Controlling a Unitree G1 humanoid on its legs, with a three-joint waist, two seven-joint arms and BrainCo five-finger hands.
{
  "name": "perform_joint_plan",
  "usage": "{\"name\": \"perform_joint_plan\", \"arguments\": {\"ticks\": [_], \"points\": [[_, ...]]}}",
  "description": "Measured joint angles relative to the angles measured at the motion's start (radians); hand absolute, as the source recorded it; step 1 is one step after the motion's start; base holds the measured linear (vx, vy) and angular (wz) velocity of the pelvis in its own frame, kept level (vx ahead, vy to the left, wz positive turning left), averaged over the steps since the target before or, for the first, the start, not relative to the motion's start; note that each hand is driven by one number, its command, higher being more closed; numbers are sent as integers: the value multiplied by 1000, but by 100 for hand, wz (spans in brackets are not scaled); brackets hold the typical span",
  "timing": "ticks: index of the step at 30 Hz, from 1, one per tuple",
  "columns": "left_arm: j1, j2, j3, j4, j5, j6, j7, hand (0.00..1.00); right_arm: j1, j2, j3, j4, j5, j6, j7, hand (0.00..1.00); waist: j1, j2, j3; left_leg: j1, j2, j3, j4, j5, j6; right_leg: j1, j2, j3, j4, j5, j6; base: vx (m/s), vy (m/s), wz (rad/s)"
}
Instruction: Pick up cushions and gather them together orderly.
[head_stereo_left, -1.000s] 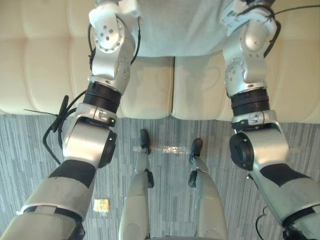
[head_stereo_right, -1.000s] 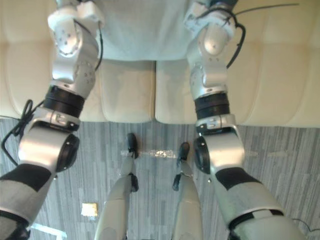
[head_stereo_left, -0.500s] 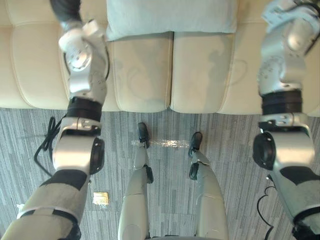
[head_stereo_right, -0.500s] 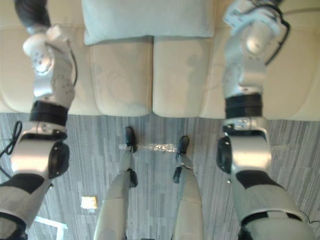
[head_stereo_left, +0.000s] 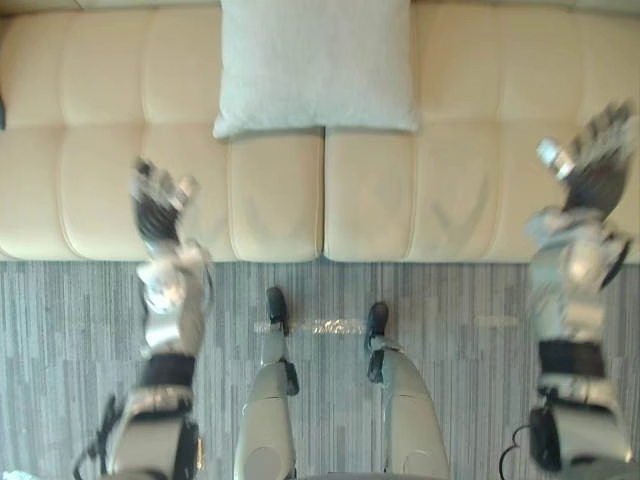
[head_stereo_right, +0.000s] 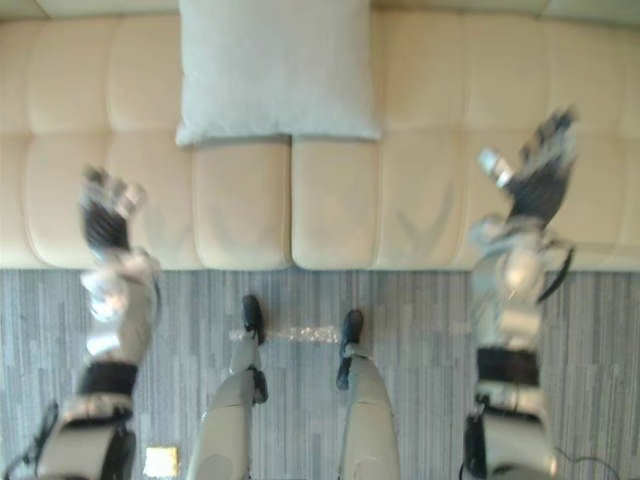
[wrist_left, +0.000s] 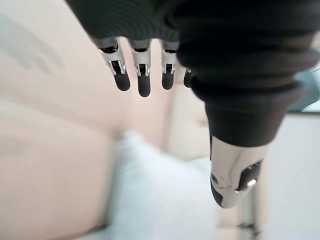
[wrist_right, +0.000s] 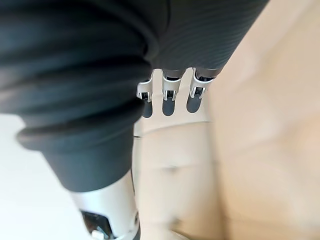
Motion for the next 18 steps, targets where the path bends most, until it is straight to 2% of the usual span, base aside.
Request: {"name": "perform_joint_plan", "arguments": {"ticks": [2, 3, 4, 6, 8, 12, 18], "points": [[152, -51, -74, 3, 60, 32, -47, 0, 156, 102, 29, 4, -77, 22, 36, 0, 5, -17, -48, 60, -1, 2, 19, -34, -10, 68, -2, -1, 1, -26, 3, 134, -88, 4], [194, -63, -92, 14, 87, 37, -65, 0, 204, 127, 42, 10, -99, 29, 48, 0, 8, -19, -66, 83, -1, 1, 28, -48, -11, 97, -2, -3, -3, -33, 3, 139, -62, 0], [214, -70, -101, 28, 110, 39, -77, 0, 231, 143, 46, 18, -121, 30, 56, 0, 12, -19, -76, 101, 0, 1, 33, -57, -14, 118, -1, -4, -7, -37, 3, 127, -54, -1], [278, -100, -115, 122, 186, 58, -112, 0, 304, 194, 52, 122, -200, 44, 80, 0, 13, -13, -136, 156, 2, 0, 48, -87, -19, 192, 1, -11, -33, -55, 5, 120, -46, 1], [291, -122, -112, 232, 231, 68, -118, 0, 335, 209, 51, 249, -240, 58, 91, 0, 13, -1, -182, 193, 2, -2, 44, -98, -21, 241, 4, -17, -62, -58, 9, 140, -24, 5], [293, -139, -54, 464, 315, 109, -125, 0, 334, 220, 49, 514, -308, 91, 105, 0, 10, 19, -215, 268, 1, -3, 23, -111, -22, 340, 16, -16, -152, -36, 24, 88, 1, -5], [328, -115, 8, 615, 373, 141, -120, 0, 341, 221, -1, 711, -346, 118, 108, 0, -7, 15, -227, 375, -19, 4, -8, -126, -18, 478, 16, -3, -267, 13, 38, 84, 39, -4]]}}
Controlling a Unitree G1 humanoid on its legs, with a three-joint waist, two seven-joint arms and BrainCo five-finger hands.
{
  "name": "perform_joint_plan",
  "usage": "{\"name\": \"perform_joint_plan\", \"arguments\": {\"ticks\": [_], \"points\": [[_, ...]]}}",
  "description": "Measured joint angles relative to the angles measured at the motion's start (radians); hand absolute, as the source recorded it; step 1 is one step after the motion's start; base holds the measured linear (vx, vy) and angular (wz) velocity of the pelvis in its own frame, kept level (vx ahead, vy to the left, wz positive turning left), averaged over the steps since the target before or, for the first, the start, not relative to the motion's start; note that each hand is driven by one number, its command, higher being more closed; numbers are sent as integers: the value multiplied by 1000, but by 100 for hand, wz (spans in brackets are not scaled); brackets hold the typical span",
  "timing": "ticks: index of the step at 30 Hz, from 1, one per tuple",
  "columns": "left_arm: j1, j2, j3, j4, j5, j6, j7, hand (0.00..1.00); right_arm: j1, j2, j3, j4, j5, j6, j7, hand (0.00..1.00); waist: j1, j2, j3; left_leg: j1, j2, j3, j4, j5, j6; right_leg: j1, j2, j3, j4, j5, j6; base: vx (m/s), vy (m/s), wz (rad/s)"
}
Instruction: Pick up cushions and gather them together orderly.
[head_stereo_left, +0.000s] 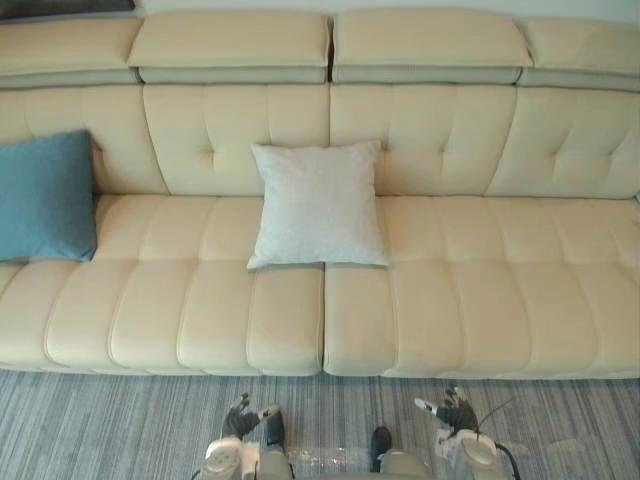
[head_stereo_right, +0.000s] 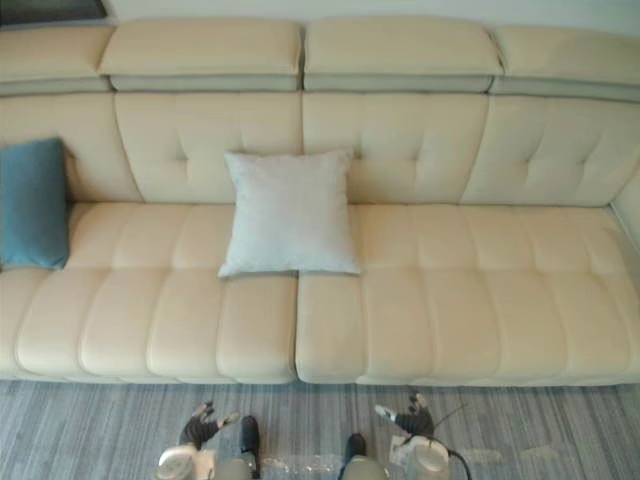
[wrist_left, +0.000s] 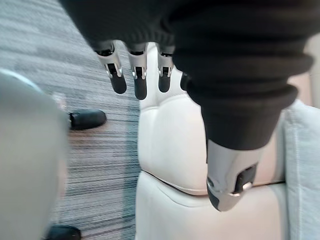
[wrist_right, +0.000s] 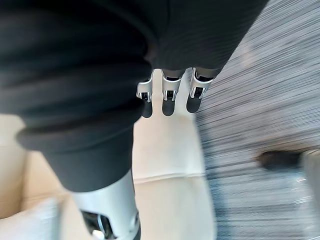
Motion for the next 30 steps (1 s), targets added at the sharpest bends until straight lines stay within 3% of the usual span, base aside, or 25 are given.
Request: {"name": "perform_joint_plan", "arguments": {"ticks": [5, 10, 12, 13, 14, 15, 16, 17, 19, 21, 22, 23, 24, 25, 26, 28, 30], "points": [[0, 17, 23, 29, 6, 1, 2, 0, -15, -2, -7, 49, 0, 5, -1, 0, 0, -6, -13, 43, -5, 23, 0, -10, 1, 32, -2, 26, -13, 6, 2, 25, 22, -15], [-14, 16, 35, 32, 6, 1, 17, 0, -53, -1, -7, 79, 1, 13, -10, 0, 1, -17, 12, 42, -9, 62, 8, -19, 2, -28, -8, 79, 52, 7, 4, -67, 26, -30], [-70, 17, 34, 31, 5, 4, 21, 0, -96, 1, 8, 72, 1, 18, -21, 0, -2, -34, 54, -61, -1, 70, 127, -68, 18, -129, -21, 81, 157, 29, 13, -153, 3, -16], [-78, 15, 35, 29, 5, 4, 22, 0, -96, 1, 13, 69, 1, 20, -23, 0, -1, -34, 62, -72, 5, 68, 147, -74, 22, -133, -20, 79, 163, 38, 14, -202, 2, -13], [-88, 1, 45, 21, 6, 3, 23, 0, -97, 4, 17, 47, 0, 25, -27, 0, 10, -20, 67, -96, 43, 78, 172, -76, 45, -121, -2, 72, 131, 68, 25, -199, -19, -16], [-90, -13, 77, 8, 6, 2, 26, 0, -89, 18, 22, 15, 1, 27, -31, 0, 19, -15, 76, -108, 58, 81, 191, -75, 46, -158, -11, 25, 341, -28, 2, -176, -48, -8], [-90, -14, 77, 3, 6, 2, 28, 0, -79, 22, 26, 3, 1, 26, -31, 0, 20, -17, 76, -107, 58, 74, 199, -75, 46, -163, -19, 11, 433, -65, 2, -115, -113, 23], [-82, -11, 79, -10, 4, 3, 32, 0, -64, 33, 35, -2, 1, 26, -31, 0, 23, -39, 67, -125, 52, 57, 225, -74, 48, -144, -36, -10, 585, -116, 24, -90, -171, 29], [-75, -8, 86, -26, 3, 4, 39, 0, -65, 39, 47, -1, 0, 25, -30, 0, 46, -70, 51, -169, 51, 57, 267, -64, 34, -150, -39, -16, 613, -157, 31, -127, -146, 7], [-72, -43, 104, -27, 3, 14, 40, 0, -88, 30, 46, -6, 0, 23, -32, 0, 70, -22, 32, -226, 104, 56, 270, -43, 34, -120, 40, -29, 462, -173, 37, -179, -130, -23], [-70, -50, 107, -46, 2, 11, 44, 0, -95, 31, 53, -20, 0, 20, -45, 0, 101, -29, 45, -239, 111, 83, 265, -4, 26, -104, 28, -27, 527, -232, 17, -183, -210, -26], [-88, -39, 99, -50, -1, 13, 48, 0, -102, 40, 56, -35, 1, 20, -46, 0, 102, -56, 48, -266, 96, 92, 257, 23, 17, -70, 32, -27, 418, -318, -15, -163, -186, -21], [-94, -40, 97, -48, -2, 13, 48, 0, -109, 39, 58, -37, 1, 20, -46, 0, 106, -53, 53, -275, 97, 93, 256, 32, 16, -65, 37, -31, 386, -333, -43, -177, -197, 3], [-108, -57, 82, -39, -16, 19, 49, 0, -139, 26, 60, -42, 3, 20, -49, 0, 104, 19, 92, -284, 134, 68, 243, 66, 4, -30, 91, -64, 323, -294, -80, -248, -140, 8], [-94, -71, 74, -40, -17, 19, 48, 0, -127, 22, 60, -41, 3, 21, -55, 0, 104, 39, 87, -277, 155, 70, 220, 94, 2, -17, 118, -81, 300, -277, -96, -280, -158, 15], [-85, -72, 61, -41, -17, 19, 50, 0, -100, 23, 62, -40, 3, 22, -62, 0, 103, 47, 84, -257, 161, 81, 200, 100, 1, -12, 121, -111, 306, -272, -104, -212, -71, 21], [-88, -61, 62, -47, -15, 18, 47, 0, -93, 34, 41, -41, 3, 22, -68, 0, 101, 15, 85, -267, 117, 70, 296, 23, -2, -19, 62, -144, 302, -258, -128, -190, 11, 11]]}}
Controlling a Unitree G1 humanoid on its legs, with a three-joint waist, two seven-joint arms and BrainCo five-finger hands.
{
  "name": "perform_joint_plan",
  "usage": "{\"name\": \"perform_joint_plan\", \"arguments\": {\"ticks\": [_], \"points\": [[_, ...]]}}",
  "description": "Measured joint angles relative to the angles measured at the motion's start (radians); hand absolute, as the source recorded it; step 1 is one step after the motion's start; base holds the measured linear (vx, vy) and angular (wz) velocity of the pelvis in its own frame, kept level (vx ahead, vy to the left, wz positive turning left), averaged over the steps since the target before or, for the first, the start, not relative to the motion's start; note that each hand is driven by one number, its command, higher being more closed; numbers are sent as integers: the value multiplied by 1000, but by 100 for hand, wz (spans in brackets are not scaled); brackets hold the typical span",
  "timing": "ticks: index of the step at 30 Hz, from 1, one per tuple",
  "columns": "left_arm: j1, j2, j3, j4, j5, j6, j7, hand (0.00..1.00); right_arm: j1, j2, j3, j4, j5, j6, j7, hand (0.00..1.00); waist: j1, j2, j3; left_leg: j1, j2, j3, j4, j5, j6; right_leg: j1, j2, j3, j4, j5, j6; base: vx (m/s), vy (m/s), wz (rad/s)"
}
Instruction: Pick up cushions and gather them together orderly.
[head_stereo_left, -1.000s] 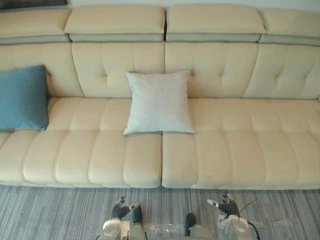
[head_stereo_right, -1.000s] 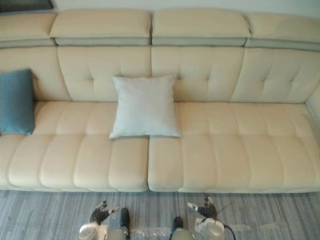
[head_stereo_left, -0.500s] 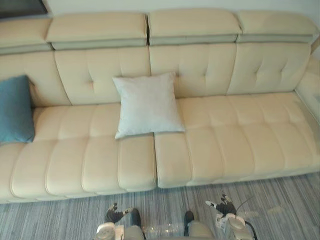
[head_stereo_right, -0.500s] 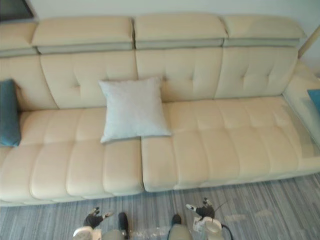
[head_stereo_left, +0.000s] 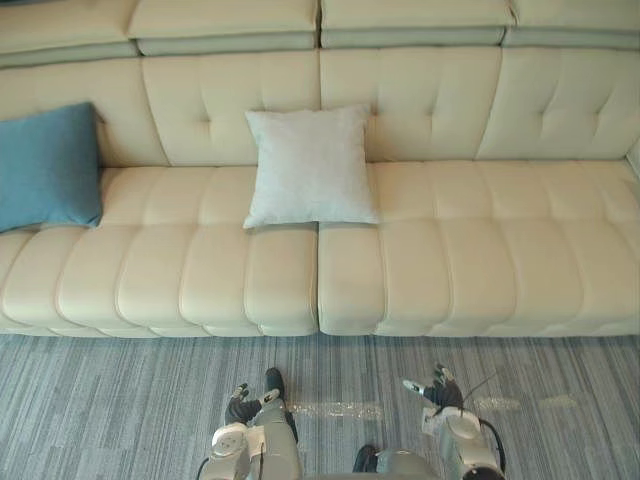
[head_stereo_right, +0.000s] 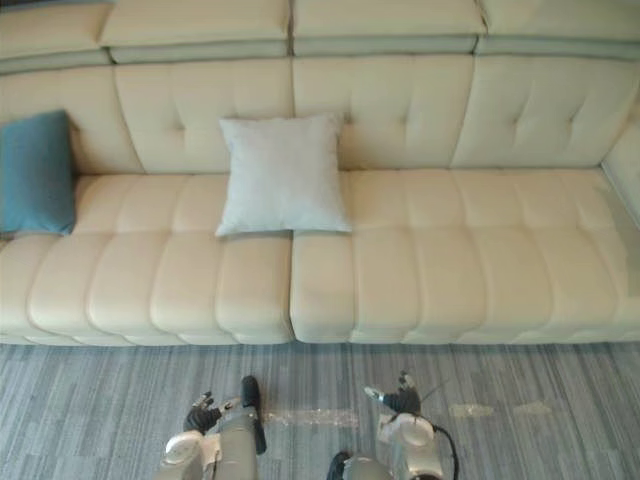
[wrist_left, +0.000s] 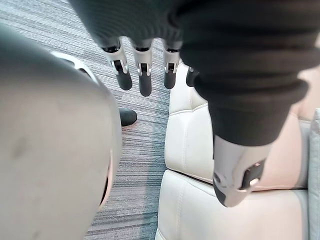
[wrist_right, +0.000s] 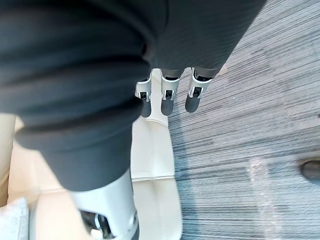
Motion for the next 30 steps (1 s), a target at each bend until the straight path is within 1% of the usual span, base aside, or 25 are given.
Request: {"name": "perform_joint_plan", "arguments": {"ticks": [1, 2, 3, 4, 5, 6, 7, 8, 9, 10, 12, 13, 14, 17, 18, 20, 21, 23, 24, 25, 26, 27, 28, 29, 30], "points": [[-1, 0, 0, 0, 0, 0, 0, 0, 0, -1, -3, 0, 0, 0, -1, 0, -1, -3, 2, 0, -11, -4, 27, -10, 4, -1, -10, 2, -2, 4, 1, -99, 58, 2], [0, -2, 0, 3, 0, 1, 0, 0, 7, -8, -9, 0, 0, 0, -1, 0, -10, -7, 1, 3, -47, -28, 137, -101, 24, 0, -32, 11, -20, 26, 14, -67, 116, -1], [-1, -2, 0, 10, 0, 1, 0, 0, 10, -8, -10, 5, 0, 0, 0, 0, -15, -6, 1, 6, -63, -56, 197, -180, 21, -9, -40, 17, -36, 46, 24, -60, 157, -3], [-1, -1, 1, 12, -1, 1, 0, 0, 10, -6, -11, 6, 0, 0, 0, 0, -17, -6, 0, 7, -65, -64, 208, -196, 18, -13, -41, 21, -38, 50, 27, -42, 210, -18], [-5, 0, 1, 26, -1, 2, 1, 0, 9, 2, -14, 10, 0, 0, 1, 0, -20, 1, -2, 23, -81, -106, 208, -252, 9, -25, -41, 34, -47, 67, 41, -47, 276, -25], [-12, 7, 1, 40, -2, 3, 0, 0, 8, 6, -21, 37, 0, 0, 2, 0, -26, -5, 0, 46, -102, -123, 173, -261, 17, -20, -43, 62, -62, 82, 62, -48, 261, -30], [-11, 16, -2, 46, -2, 3, 0, 0, 7, 15, -18, 55, 0, 3, 5, 0, -32, -21, -7, 65, -119, -112, 137, -251, 26, -17, -46, 83, -92, 98, 79, -49, 198, -24], [-8, 24, -9, 51, -2, 3, 0, 0, 7, 20, -18, 57, 0, 4, 9, 0, -33, -32, -16, 78, -132, -99, 106, -241, 35, -11, -54, 95, -122, 115, 87, -35, 172, -21], [-3, 35, -24, 56, -2, 4, 0, 0, 12, 24, -21, 62, 0, 4, 11, 0, -45, -42, -22, 94, -151, -84, 70, -232, 49, 2, -66, 107, -163, 139, 101, -20, 141, -17], [-2, 38, -27, 60, -2, 5, 0, 0, 14, 23, -21, 68, 0, 4, 11, 0, -50, -44, -25, 98, -157, -79, 64, -229, 54, 4, -70, 111, -173, 147, 104, -10, 184, -19], [-3, 41, -33, 78, -1, 7, 0, 0, 9, 24, -28, 93, 0, 4, 12, 0, -60, -46, -34, 117, -186, -64, 27, -224, 62, 18, -88, 131, -227, 183, 121, -20, 148, -18], [-3, 41, -35, 78, -1, 7, 0, 0, 9, 24, -28, 95, 0, 4, 13, 0, -60, -46, -34, 120, -189, -59, 21, -221, 66, 18, -90, 135, -233, 187, 119, -14, 151, -20], [-3, 43, -38, 79, 0, 7, -1, 0, 9, 25, -29, 103, 0, 4, 17, 0, -60, -47, -34, 124, -194, -50, 14, -214, 77, 18, -93, 145, -248, 201, 126, -1, 117, -24], [-1, 56, -39, 95, 1, 11, -2, 0, 6, 28, -33, 128, 0, 7, 21, 0, -60, -50, -36, 136, -206, -52, 14, -214, 81, 21, -93, 176, -275, 225, 130, 10, 71, -40], [0, 59, -39, 100, 6, 20, -3, 0, 6, 28, -40, 130, 0, 7, 21, 0, -62, -50, -36, 154, -209, -60, 14, -216, 83, 34, -90, 201, -296, 238, 131, 16, 15, -38], [0, 59, -39, 101, 18, 23, -3, 0, 6, 27, -48, 132, 0, 7, 21, 0, -64, -51, -37, 163, -209, -59, 15, -218, 84, 36, -87, 218, -301, 243, 130, 10, 11, -43], [-1, 62, -39, 104, 23, 23, -7, 0, 6, 26, -49, 133, 0, 7, 21, 0, -70, -50, -37, 165, -200, -47, 23, -228, 83, 31, -80, 243, -309, 253, 128, -5, 5, -51], [-4, 62, -39, 109, 22, 23, -8, 0, 5, 25, -49, 136, 0, 8, 21, 0, -71, -51, -36, 164, -191, -35, 37, -243, 78, 20, -72, 266, -309, 260, 126, -15, 4, -57], [-6, 62, -39, 110, 26, 23, -9, 0, 4, 24, -48, 137, 0, 9, 21, 0, -72, -51, -37, 164, -176, -5, 54, -260, 76, 6, -64, 290, -307, 270, 124, -33, 4, -90], [-8, 63, -39, 112, 39, 22, -9, 0, -4, 21, -47, 142, 0, 9, 22, 0, -71, -46, -36, 163, -154, 30, 62, -276, 74, -14, -56, 259, -311, 296, 113, -40, 1, -96], [-8, 64, -39, 114, 41, 23, -9, 0, -8, 21, -46, 144, 0, 10, 22, 0, -71, -44, -38, 163, -140, 49, 58, -278, 73, -25, -56, 220, -309, 304, 99, -65, -40, -107], [-8, 64, -40, 118, 42, 25, -9, 0, -21, 14, -45, 146, -1, 11, 21, 0, -78, -32, -40, 163, -116, 100, 44, -278, 72, -37, -76, 45, -291, 296, 30, -46, -36, -85], [-9, 62, -44, 118, 41, 26, -9, 0, -26, 4, -44, 150, -1, 11, 21, 0, -89, -26, -39, 171, -108, 123, 34, -271, 73, -37, -108, -70, -271, 295, 6, -16, -10, -103], [-8, 66, -59, 118, 41, 27, -9, 0, -35, -6, -45, 160, -2, 15, 20, 0, -92, -24, -38, 195, -96, 163, 25, -266, 66, -28, -141, -196, -263, 306, -2, 40, 27, -73], [-6, 69, -61, 118, 41, 27, -9, 0, -34, -8, -44, 160, -2, 17, 20, 0, -92, -24, -38, 204, -94, 173, 23, -264, 62, -25, -144, -217, -264, 313, 2, 65, 9, -86]]}}
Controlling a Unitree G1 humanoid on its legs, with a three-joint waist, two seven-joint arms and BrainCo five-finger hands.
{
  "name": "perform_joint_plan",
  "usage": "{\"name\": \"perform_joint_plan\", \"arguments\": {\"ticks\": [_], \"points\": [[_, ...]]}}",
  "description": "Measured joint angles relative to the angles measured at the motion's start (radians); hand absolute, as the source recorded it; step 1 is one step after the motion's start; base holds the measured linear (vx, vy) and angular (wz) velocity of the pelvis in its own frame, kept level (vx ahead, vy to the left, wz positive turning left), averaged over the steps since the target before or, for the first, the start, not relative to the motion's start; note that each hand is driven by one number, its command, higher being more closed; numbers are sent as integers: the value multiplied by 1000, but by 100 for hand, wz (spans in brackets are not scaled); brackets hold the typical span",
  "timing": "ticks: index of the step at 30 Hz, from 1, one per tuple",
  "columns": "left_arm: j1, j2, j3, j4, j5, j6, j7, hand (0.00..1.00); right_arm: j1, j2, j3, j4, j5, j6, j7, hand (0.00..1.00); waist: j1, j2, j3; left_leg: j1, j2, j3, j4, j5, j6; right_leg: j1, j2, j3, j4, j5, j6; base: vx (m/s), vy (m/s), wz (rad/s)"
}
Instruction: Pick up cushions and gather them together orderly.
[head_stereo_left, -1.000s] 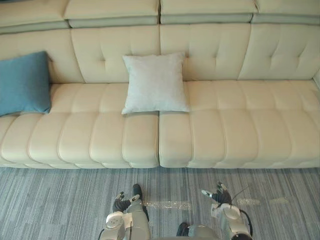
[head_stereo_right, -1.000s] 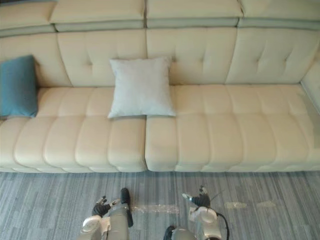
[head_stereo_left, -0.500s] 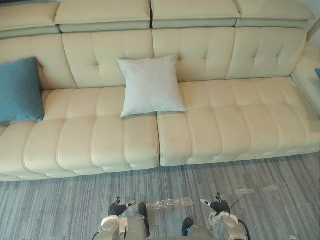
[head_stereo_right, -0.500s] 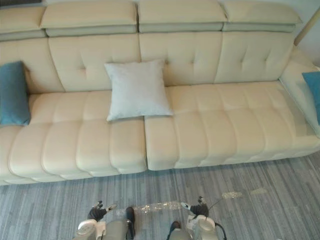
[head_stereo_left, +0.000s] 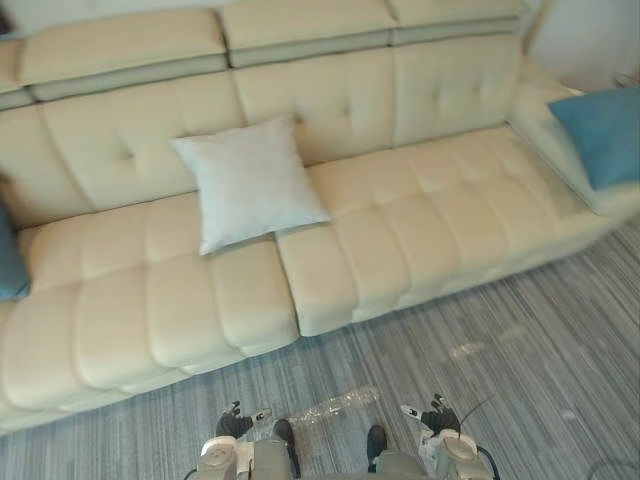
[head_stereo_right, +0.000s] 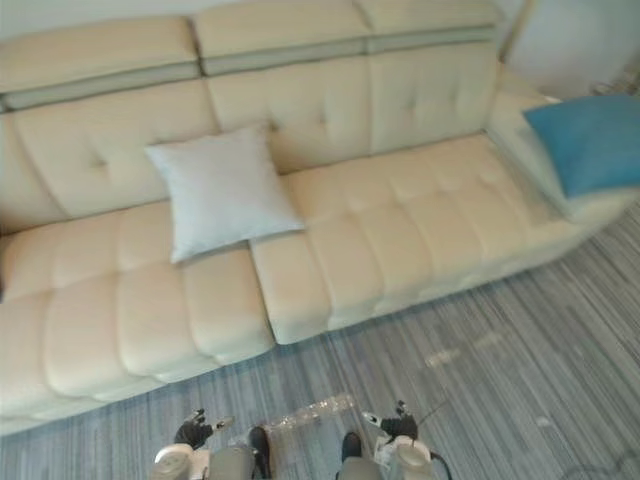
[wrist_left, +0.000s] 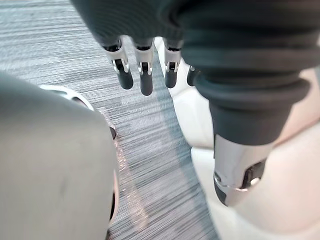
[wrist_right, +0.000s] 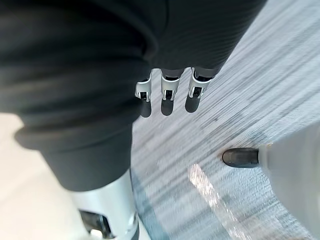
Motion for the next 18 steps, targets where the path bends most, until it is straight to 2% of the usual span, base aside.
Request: {"name": "perform_joint_plan", "arguments": {"ticks": [1, 2, 3, 4, 6, 7, 8, 9, 10, 11, 12, 13, 14, 15, 16, 17, 18], "points": [[1, 4, 0, 0, 0, 1, 0, 0, 6, -6, 3, -1, 0, 1, 0, 0, -7, 6, 0, 17, 7, 17, -1, -4, -17, 5, 19, 16, -15, 16, 35, 55, -26, -66], [-1, 5, -1, 0, 0, 0, 0, 0, 11, -11, 4, -1, 0, 1, 0, 0, -9, 10, -2, 19, 22, 31, 10, -11, -28, 5, 31, 33, -14, 12, 46, 74, -110, -87], [-5, 5, -1, -1, 0, -1, 0, 0, 19, -20, 10, -1, 0, 2, 0, 0, -8, 22, 2, 24, 67, 58, 59, -31, -49, 6, 61, 60, -16, -5, 45, 47, -97, -61], [-5, 6, -1, -1, 0, -1, 0, 0, 20, -20, 11, -2, 1, 2, 0, 0, -7, 24, 4, 23, 79, 60, 75, -35, -55, 7, 69, 65, -20, -12, 40, 31, -173, -71], [6, -10, -1, -4, -4, -1, -3, 0, 48, -34, 17, -4, 2, 1, 0, 0, -5, 50, 17, -48, 205, -8, 371, -29, -65, 57, 138, 118, -50, -36, 31, 30, -187, -66], [7, -15, 6, -9, -3, -3, -3, 0, 53, -38, 17, -4, 2, 1, -1, 0, -2, 56, 18, -59, 220, -22, 411, -22, -62, 63, 149, 127, -52, -38, 28, 86, -151, -74], [7, -22, 5, -17, -4, -3, -4, 0, 62, -45, 16, -5, 5, 2, -5, 0, 9, 73, 17, -114, 248, -102, 551, 45, -56, 89, 175, 168, -67, -44, 18, 195, -101, -81], [8, -31, 4, -20, -4, -6, -5, 0, 65, -43, 13, -5, 8, 3, -14, 0, 14, 66, 21, -151, 210, -181, 606, 29, -57, 106, 170, 218, -74, -47, 8, 175, -77, -83], [8, -34, 4, -21, -4, -6, -5, 0, 65, -44, 10, -5, 9, 3, -17, 0, 14, 68, 21, -155, 189, -198, 604, 0, -62, 106, 168, 233, -74, -47, 4, 214, -25, -79], [8, -42, 3, -23, -4, -6, -6, 0, 60, -47, 1, -4, 12, 3, -22, 0, 18, 67, 21, -166, 131, -233, 583, -62, -66, 104, 159, 274, -75, -45, -6, 189, 45, -118], [7, -46, 6, -31, -25, -6, -4, 0, 55, -46, -5, -4, 25, 3, -30, 0, 40, 63, 27, -169, 36, -285, 485, -115, -55, 108, 152, 353, -81, -47, -8, 189, 45, -128], [7, -48, 6, -33, -31, -6, -2, 0, 54, -45, -5, -4, 30, 3, -32, 0, 46, 64, 29, -170, 13, -304, 447, -116, -55, 110, 152, 370, -81, -50, -9, 192, 80, -130], [8, -53, 12, -42, -37, -5, 0, 0, 52, -43, -6, -5, 41, 3, -33, 0, 52, 67, 31, -173, -27, -338, 368, -113, -57, 113, 152, 397, -79, -56, -6, 166, 113, -105], [8, -65, 29, -44, -43, -5, 2, 0, 42, -35, -11, -8, 42, 2, -36, 0, 53, 75, 35, -178, -76, -406, 209, -86, -73, 119, 157, 441, -78, -67, 8, 327, 229, -135], [8, -73, 36, -44, -43, -4, 2, 0, 37, -28, -23, -18, 43, 2, -40, 0, 55, 91, 38, -172, -87, -450, 75, -47, -84, 126, 176, 479, -78, -76, 22, 245, 181, -116], [7, -75, 38, -45, -47, -4, 1, 0, 38, -28, -24, -24, 43, 2, -40, 0, 58, 96, 42, -170, -84, -457, 58, -13, -79, 132, 183, 490, -77, -81, 30, 294, 203, -124], [8, -76, 43, -45, -57, -4, 2, 0, 44, -13, -23, -32, 43, 2, -41, 0, 77, 98, 38, -137, -85, -445, 60, 58, -41, 146, 191, 543, -73, -96, 50, 279, 162, -94]]}}
